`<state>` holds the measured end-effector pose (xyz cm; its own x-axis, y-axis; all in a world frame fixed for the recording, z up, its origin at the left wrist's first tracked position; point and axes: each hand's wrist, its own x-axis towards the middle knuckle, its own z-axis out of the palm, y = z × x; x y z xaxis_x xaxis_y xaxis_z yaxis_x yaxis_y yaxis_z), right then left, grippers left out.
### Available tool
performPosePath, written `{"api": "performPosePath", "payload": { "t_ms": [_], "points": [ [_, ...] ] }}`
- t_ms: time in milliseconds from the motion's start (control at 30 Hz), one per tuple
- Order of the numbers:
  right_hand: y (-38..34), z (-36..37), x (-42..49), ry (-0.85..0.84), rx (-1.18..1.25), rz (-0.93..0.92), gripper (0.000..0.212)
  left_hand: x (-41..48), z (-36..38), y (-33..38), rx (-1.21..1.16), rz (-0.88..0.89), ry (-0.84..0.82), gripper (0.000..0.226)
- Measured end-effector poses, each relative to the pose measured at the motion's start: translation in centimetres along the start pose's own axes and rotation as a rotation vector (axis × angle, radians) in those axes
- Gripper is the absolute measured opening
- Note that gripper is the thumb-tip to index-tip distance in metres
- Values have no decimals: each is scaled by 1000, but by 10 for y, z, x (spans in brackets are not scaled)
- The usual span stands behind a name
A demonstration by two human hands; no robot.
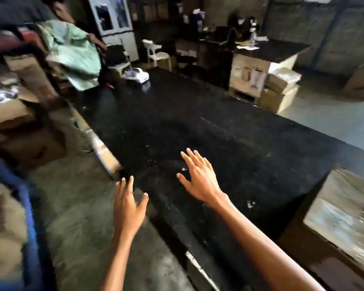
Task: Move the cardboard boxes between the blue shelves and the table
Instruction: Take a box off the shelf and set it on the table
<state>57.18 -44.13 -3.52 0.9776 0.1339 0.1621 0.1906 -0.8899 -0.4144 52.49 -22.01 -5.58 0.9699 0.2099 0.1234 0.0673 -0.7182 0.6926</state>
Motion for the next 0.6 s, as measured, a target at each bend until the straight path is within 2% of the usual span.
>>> {"api": "performPosePath", "payload": {
  "t_ms": [133,267,467,600],
  "points": [
    [-127,37,48,-129,30,-323,76,-27,-102,-60,133,-146,301,71],
    [-254,61,54,-208,87,-661,75,-74,-187,-97,264,-294,530,74],
    [-412,75,10,-308,176,-1104,76,-167,-270,-121,408,-536,790,75],
    [-492,68,-37,-315,268,-1366,74,-231,-308,-106,426,-625,1000,69]
  ]
}}
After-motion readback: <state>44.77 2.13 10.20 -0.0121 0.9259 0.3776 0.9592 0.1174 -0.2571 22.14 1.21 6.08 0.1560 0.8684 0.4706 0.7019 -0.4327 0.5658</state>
